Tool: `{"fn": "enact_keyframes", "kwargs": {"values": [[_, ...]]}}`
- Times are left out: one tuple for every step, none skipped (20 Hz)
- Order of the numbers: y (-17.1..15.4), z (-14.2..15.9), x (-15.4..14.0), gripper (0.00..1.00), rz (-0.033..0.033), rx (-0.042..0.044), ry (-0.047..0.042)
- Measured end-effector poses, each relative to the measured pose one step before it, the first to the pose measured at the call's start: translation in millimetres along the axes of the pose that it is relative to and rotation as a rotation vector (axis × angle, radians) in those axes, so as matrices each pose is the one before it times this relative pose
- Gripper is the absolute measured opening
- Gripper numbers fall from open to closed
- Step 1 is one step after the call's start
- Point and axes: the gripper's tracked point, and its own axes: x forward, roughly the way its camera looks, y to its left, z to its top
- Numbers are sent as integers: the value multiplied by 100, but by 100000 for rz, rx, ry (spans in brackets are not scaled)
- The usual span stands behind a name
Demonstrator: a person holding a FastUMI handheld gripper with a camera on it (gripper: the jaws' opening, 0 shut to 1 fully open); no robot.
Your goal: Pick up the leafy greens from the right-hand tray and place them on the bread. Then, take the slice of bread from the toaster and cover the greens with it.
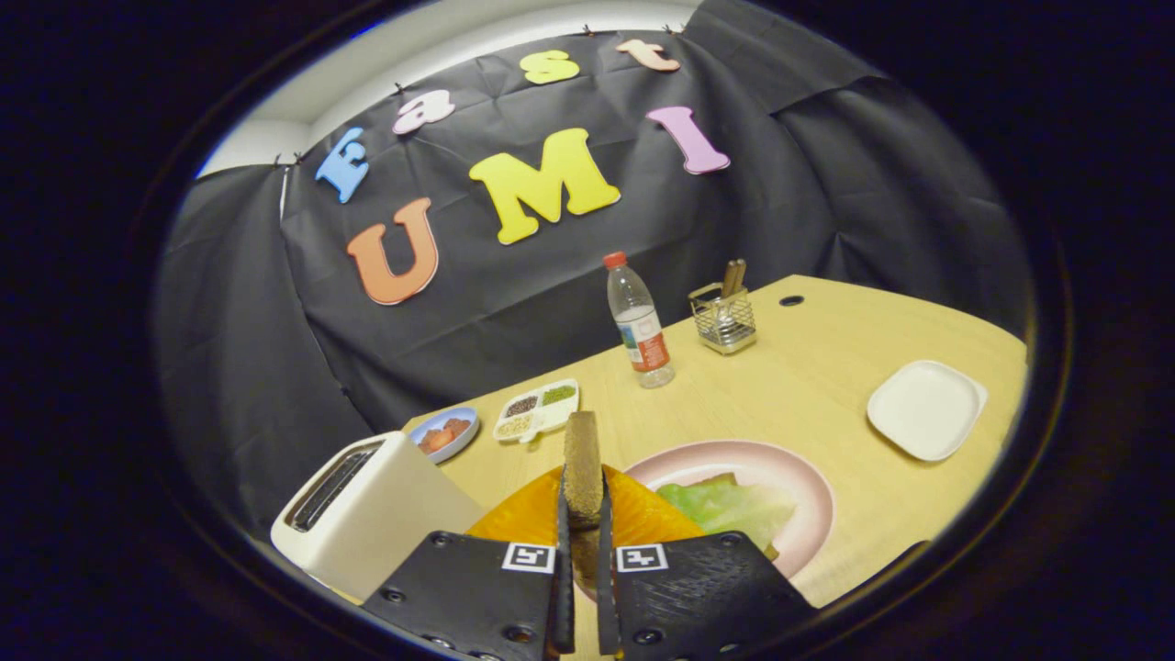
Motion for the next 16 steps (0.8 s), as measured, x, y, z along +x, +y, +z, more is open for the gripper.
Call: {"fn": "enact_keyframes", "kwargs": {"values": [[-468,52,-119,10,-776,325,-326],[-471,-103,-71,10,-589,493,-153],[-574,-170,27,10,-764,685,425],[-527,-225,50,10,-575,1160,874],[-641,-407,197,10,-735,1076,1738],[-571,-318,30,15,-708,747,1368],[-622,-121,-76,15,-474,704,907],[-468,-152,-57,15,-228,705,633],[-983,-96,-19,19,-1580,-324,608],[-640,-95,-160,23,-662,153,367],[-496,105,-46,27,-358,448,191],[-463,124,-95,28,-529,457,-216],[-630,180,153,33,-1202,-32,-177],[-336,48,-71,38,-525,-304,-107],[-467,97,87,43,-1385,-526,76],[-638,189,149,48,-1378,-339,-349]]}}
